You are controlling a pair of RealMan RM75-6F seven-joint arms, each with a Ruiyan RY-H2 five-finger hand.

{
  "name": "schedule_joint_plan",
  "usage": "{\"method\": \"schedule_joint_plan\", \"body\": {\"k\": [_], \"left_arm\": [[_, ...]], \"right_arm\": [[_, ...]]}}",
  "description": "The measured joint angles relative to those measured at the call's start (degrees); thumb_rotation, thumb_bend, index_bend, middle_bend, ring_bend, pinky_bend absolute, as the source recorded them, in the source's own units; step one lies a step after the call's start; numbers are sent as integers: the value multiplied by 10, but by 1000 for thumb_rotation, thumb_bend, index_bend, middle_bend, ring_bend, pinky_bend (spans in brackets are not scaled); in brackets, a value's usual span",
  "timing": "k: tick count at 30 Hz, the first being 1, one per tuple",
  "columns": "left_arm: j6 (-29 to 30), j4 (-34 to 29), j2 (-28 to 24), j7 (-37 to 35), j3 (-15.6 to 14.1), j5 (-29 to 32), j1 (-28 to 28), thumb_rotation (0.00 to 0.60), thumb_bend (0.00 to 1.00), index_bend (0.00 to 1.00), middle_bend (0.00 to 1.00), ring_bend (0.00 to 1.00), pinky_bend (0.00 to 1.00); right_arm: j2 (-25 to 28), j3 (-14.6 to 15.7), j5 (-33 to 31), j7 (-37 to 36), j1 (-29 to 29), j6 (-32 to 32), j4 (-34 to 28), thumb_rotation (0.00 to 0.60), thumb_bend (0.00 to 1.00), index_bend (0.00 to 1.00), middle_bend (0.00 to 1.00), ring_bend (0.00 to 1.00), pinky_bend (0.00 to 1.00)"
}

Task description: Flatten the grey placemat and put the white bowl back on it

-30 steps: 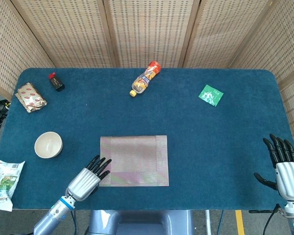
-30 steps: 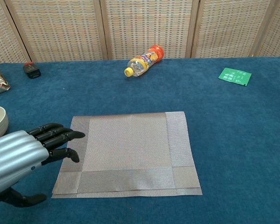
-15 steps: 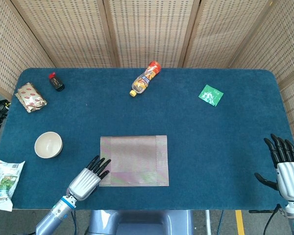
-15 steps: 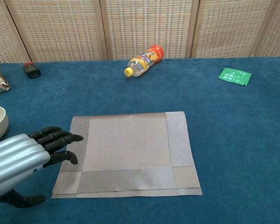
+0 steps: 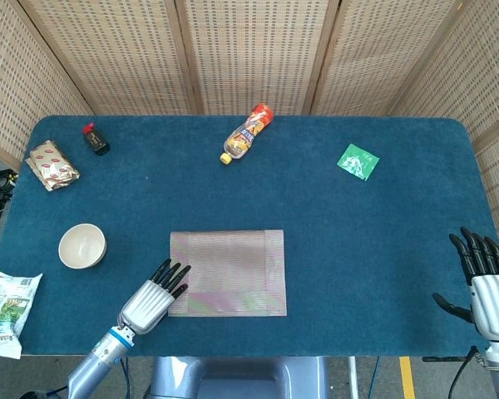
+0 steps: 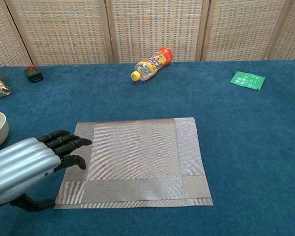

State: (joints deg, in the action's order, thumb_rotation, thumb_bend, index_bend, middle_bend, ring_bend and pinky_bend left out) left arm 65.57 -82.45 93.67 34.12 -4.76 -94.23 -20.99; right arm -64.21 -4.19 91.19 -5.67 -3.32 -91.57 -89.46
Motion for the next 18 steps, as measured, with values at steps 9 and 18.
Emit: {"method": "schedule_joint_plan", "body": {"k": [9,18], "left_arm": [[-10,6,14,2,0,9,-5,600,228,262,0,0,0],[-5,0,11,4,-6,4,-6,600,228,262,0,0,0]], "right_arm": [[2,-1,-2,-4,1,-1,0,600,105,9,0,0,0],[3,-1,-2,-8,2,-1,0,600,104,9,0,0,0]]}}
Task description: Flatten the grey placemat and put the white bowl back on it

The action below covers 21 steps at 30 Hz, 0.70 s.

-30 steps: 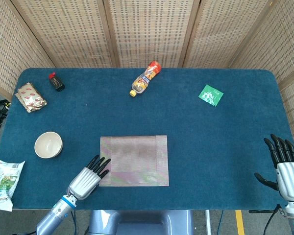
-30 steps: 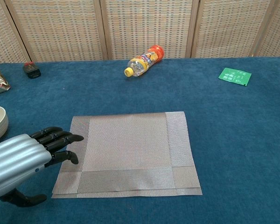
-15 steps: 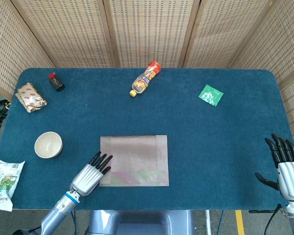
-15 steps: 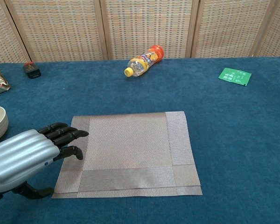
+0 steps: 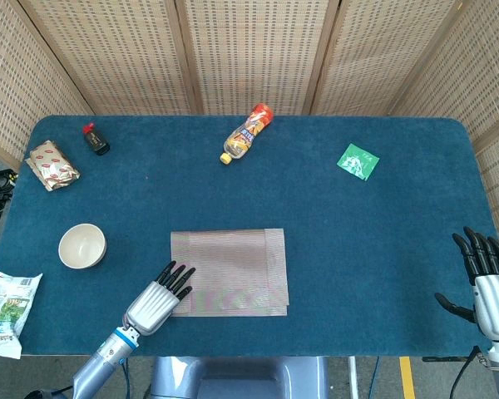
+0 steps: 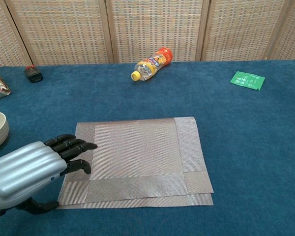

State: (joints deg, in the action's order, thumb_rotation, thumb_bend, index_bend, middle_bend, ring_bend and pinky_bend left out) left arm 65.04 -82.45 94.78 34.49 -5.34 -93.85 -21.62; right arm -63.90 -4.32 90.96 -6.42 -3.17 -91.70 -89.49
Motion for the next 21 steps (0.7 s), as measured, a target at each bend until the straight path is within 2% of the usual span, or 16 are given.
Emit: {"method": "schedule_joint_plan", "body": {"k": [13,21], "left_arm": [[-3,14,16,2,2,10,-1,600,243,271,0,0,0],[-4,20,30,4,3,13,-3,600,289,274,0,0,0]], "right_arm": [[-1,1,1,1,-1,2,-1,600,105,9,0,0,0],[1,1,0,-5,-1,2,-2,600,104,9,0,0,0]]}}
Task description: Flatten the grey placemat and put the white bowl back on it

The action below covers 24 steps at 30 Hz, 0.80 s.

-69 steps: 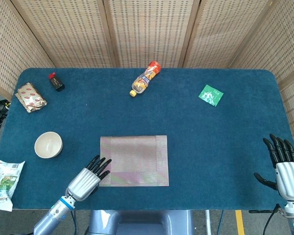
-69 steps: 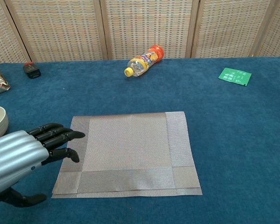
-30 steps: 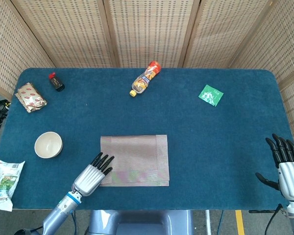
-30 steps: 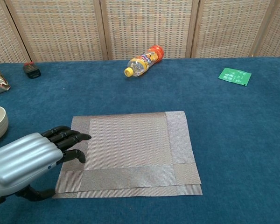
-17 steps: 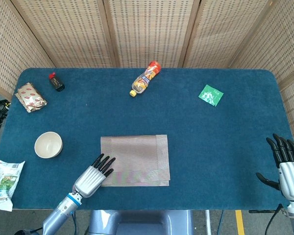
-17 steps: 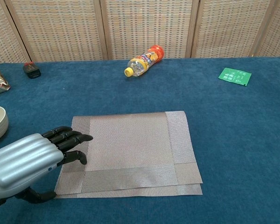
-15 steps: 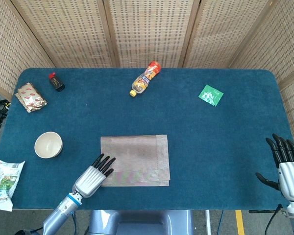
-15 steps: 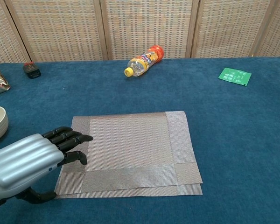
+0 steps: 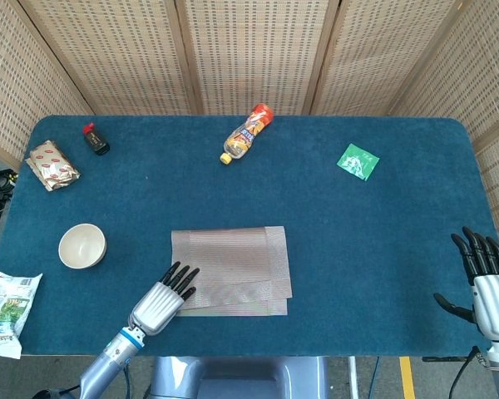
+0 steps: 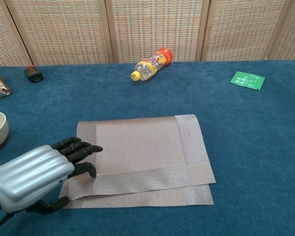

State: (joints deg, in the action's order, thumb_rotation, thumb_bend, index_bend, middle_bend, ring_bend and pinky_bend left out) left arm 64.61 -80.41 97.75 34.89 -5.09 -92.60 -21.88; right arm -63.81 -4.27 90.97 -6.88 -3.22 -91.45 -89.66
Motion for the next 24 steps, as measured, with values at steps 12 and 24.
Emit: {"method": "schedule_joint_plan", "body": {"k": [12,24], "left_arm": [[-7,-6,5,14,3,9,-4,600,318,244,0,0,0],[-17,-51,-17,14,-3,16,-8,600,312,232,0,0,0]], "right_arm": [[2,0,0,-5,0,1,-1,600,104,9,0,0,0],[2,0,1,-5,1,-1,-2,600,103,9,0,0,0]]}}
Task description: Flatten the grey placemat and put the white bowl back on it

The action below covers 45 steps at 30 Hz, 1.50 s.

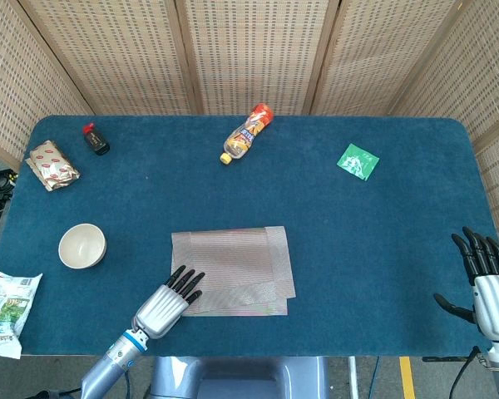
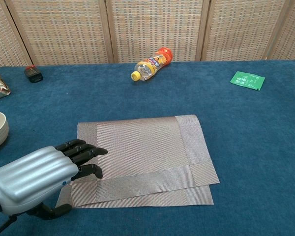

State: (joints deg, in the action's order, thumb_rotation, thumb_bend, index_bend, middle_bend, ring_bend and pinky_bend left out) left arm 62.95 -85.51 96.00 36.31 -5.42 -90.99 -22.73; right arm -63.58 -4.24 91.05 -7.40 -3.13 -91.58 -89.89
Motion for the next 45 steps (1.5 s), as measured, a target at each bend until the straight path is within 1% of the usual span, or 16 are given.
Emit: {"method": "schedule_joint_plan", "body": {"k": [9,16,28,31,36,38,45], "left_arm": [[2,19,11,11,7,11,1,600,313,239,0,0,0],[8,44,37,16,14,15,2,600,337,272,0,0,0],[18,52,40,0,8,4,1,600,452,414,0,0,0],[20,53,39,-3,8,3,1,600,454,471,0,0,0],[27,55,40,-9,8,0,1,600,453,605,0,0,0],[33,58,43,-12,9,-3,2,600,454,636,0,0,0],[46,69,49,-23,12,-8,5,600,503,652,0,0,0]], "right_arm": [[0,0,0,-2,0,1,0,600,103,9,0,0,0],[0,0,0,-1,0,2,-1,600,103,9,0,0,0],[2,1,1,-6,0,2,-2,600,103,9,0,0,0],[2,1,1,-6,0,2,-2,600,103,9,0,0,0],[2,2,2,-4,0,2,-3,600,103,9,0,0,0],[2,2,1,-4,0,3,-2,600,103,9,0,0,0],[3,2,1,-6,0,4,-3,600,102,9,0,0,0]]}}
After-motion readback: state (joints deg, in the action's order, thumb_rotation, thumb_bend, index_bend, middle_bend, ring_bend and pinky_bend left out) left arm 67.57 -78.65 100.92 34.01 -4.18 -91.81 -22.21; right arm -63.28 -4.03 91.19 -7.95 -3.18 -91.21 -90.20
